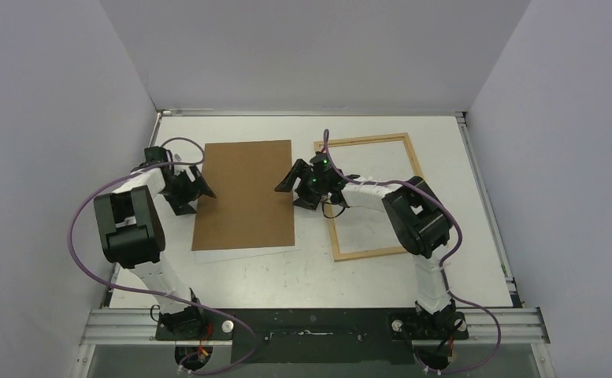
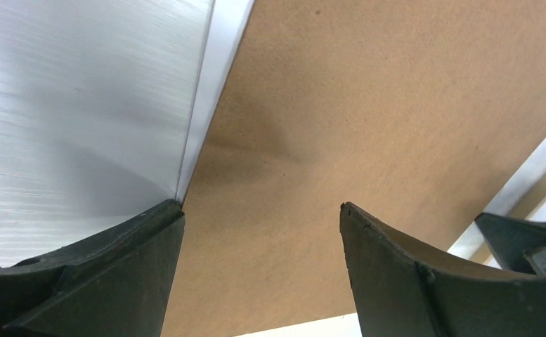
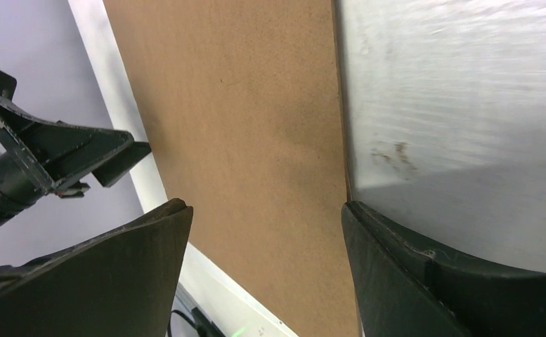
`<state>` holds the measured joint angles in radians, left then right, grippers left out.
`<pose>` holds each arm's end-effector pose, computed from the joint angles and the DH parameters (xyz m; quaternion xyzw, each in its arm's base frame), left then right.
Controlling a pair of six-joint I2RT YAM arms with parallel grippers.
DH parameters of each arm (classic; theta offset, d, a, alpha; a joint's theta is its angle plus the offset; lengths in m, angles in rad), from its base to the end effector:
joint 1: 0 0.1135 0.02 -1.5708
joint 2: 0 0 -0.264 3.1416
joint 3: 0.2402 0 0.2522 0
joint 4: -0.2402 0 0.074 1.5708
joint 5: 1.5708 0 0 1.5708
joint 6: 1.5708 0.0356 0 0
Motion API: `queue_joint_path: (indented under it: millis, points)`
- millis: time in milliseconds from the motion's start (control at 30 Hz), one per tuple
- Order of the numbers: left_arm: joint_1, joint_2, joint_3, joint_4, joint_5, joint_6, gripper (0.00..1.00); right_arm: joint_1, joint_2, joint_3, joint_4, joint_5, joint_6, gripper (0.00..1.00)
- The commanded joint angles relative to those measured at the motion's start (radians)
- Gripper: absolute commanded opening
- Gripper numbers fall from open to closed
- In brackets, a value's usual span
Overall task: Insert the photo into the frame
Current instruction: Move the photo frame item to the center of the board.
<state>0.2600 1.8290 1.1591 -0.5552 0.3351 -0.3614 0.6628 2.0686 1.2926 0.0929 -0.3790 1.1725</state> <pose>0.3443 0.0795 0.1624 -0.2696 0.9336 -0.1727 0.1610 0.3434 0.2848 0.1491 0.1453 0.8787 0.4383 0.1212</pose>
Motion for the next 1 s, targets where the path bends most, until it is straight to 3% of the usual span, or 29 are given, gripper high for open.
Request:
queue_joint_path:
  millis: [0, 267, 500, 833, 967]
  points:
    - [-0.118, -0.01, -0.054, -0.065, 0.246, -0.1, 0.78, 0.021, -0.129, -0.008, 0.122, -0.044, -0.011, 0.78]
    - [-0.187, -0.049, -0.101, 0.004, 0.276, -0.179, 0.77, -0.019, -0.212, -0.052, 0.036, -0.012, -0.09, 0.78]
    - [-0.194, -0.079, -0.114, 0.059, 0.294, -0.238, 0.78, -0.057, -0.162, -0.017, 0.015, -0.036, -0.143, 0.78]
    - [-0.132, -0.142, -0.072, -0.015, 0.101, -0.252, 0.79, -0.015, -0.078, 0.033, 0.241, -0.124, -0.031, 0.78]
    - [-0.08, -0.134, -0.04, -0.02, 0.084, -0.229, 0.79, 0.019, -0.054, 0.052, 0.332, -0.146, 0.022, 0.78]
